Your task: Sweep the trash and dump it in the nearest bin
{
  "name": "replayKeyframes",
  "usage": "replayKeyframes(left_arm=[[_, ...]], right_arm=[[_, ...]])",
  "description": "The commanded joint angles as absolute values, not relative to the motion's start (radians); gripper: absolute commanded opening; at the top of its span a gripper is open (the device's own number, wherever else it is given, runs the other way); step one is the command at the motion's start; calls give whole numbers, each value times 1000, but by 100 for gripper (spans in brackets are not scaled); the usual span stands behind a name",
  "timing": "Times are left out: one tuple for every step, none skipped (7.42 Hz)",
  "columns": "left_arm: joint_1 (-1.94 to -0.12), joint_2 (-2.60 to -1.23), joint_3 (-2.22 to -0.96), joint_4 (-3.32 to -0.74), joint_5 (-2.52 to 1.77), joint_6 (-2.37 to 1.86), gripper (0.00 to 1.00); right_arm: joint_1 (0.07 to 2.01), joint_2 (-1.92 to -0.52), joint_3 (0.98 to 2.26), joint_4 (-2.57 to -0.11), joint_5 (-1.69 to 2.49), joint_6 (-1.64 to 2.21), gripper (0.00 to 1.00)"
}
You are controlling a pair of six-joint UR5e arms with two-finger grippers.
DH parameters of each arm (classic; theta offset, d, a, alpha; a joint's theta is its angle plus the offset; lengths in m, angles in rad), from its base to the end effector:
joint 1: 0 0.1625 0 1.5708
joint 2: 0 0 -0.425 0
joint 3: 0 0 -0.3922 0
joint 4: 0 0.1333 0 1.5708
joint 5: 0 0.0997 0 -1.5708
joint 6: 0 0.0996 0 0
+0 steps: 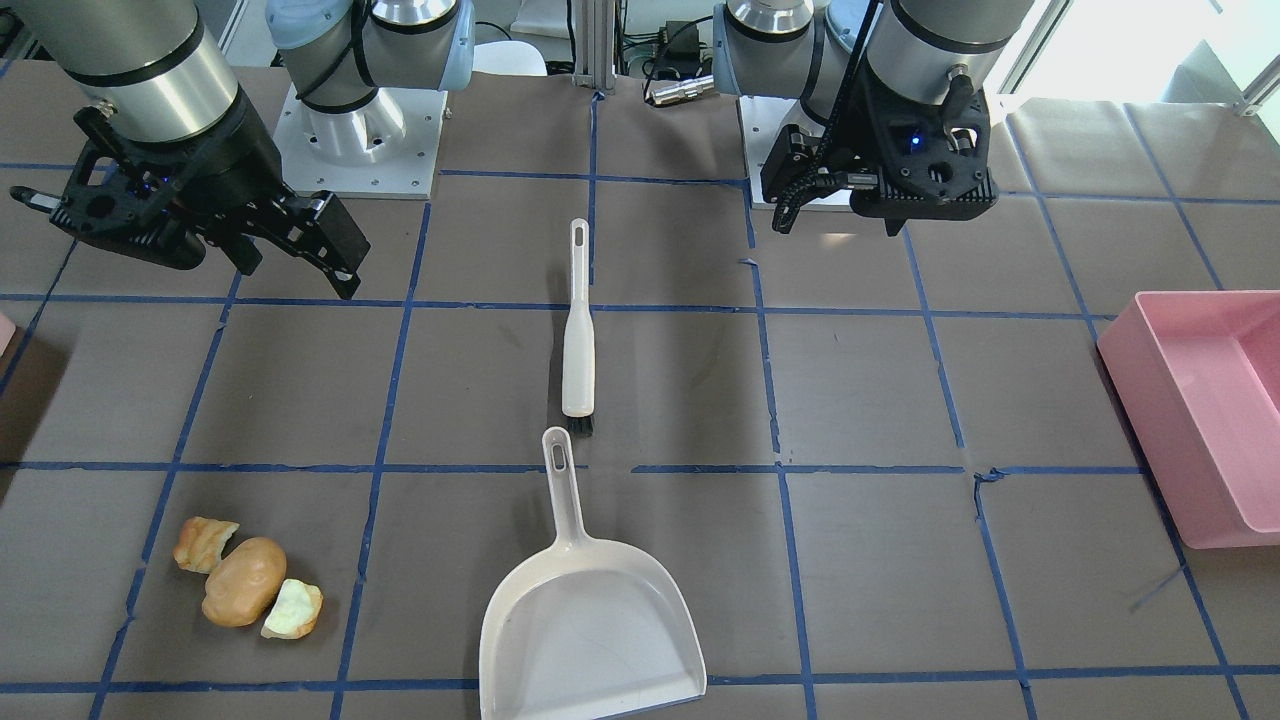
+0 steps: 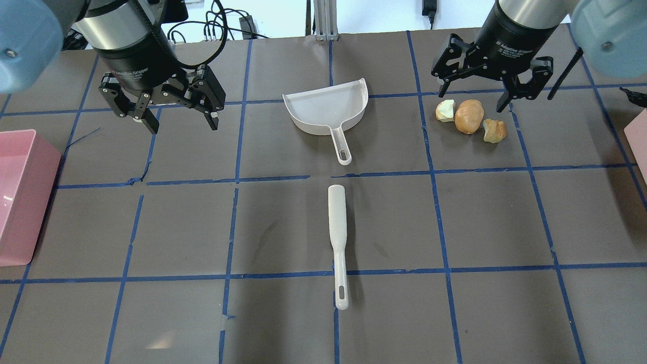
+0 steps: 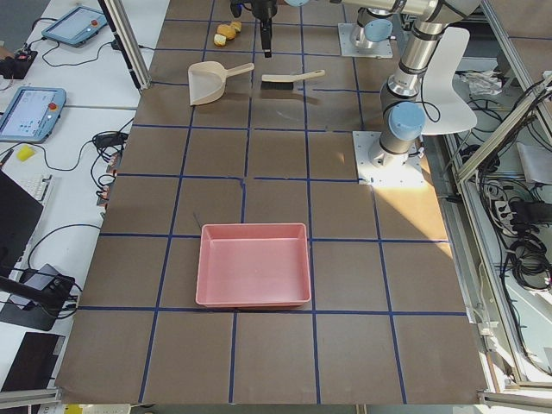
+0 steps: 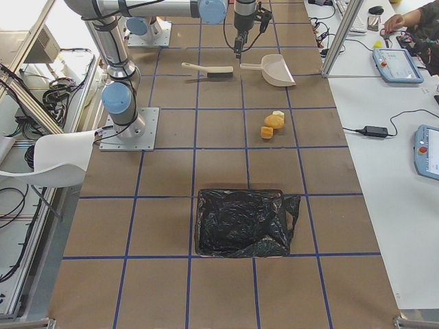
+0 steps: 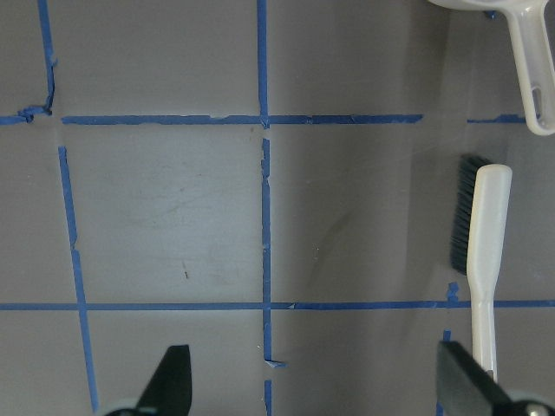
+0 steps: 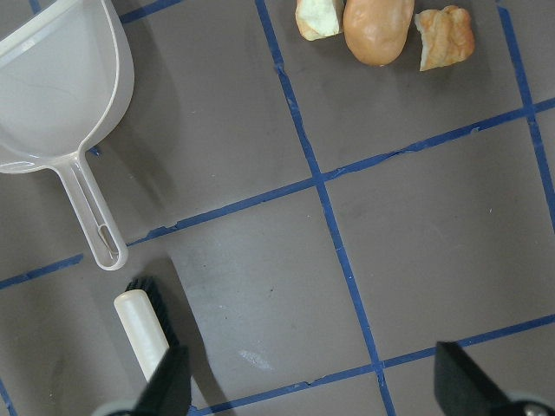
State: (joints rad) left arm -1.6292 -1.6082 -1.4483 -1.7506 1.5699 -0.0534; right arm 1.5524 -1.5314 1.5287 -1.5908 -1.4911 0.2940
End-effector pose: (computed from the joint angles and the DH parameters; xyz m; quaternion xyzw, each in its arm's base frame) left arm -0.1621 -0.4879 0.5120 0.0025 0.9989 0.0473 0.0022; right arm 0.1318 -0.5134 0.4912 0.1550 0.9870 -0.0058 0.0410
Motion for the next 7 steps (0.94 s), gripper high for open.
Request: replayKeyframes(left_arm=[[-1628, -1611, -1433, -1746, 1575, -37, 100], [-1629, -1615, -1416, -1747, 1565, -46, 100], [-1631, -1620, -1413, -1746, 1574, -46, 100], [-1629, -1631, -1446, -1679, 1581, -41, 100], [-1631, -1632, -1462, -1663, 1574, -51, 100], [-1641, -1643, -1466, -1675, 1560, -51, 100], [-1688, -1658, -1463, -1674, 1548, -46, 100]], right_arm=[[1552, -1534, 1529, -1591, -1493, 293, 100], [1552, -1532, 1532, -1591, -1491, 293, 100], [1552, -1535, 1535, -1591, -1493, 293, 100], [1552, -1536, 1536, -1591, -1496, 291, 100], [1554, -1534, 1531, -1589, -1493, 288, 100], [1572, -1522, 1529, -1601, -1477, 285, 100], [1616, -1485, 1529, -1682, -1485, 269, 100]])
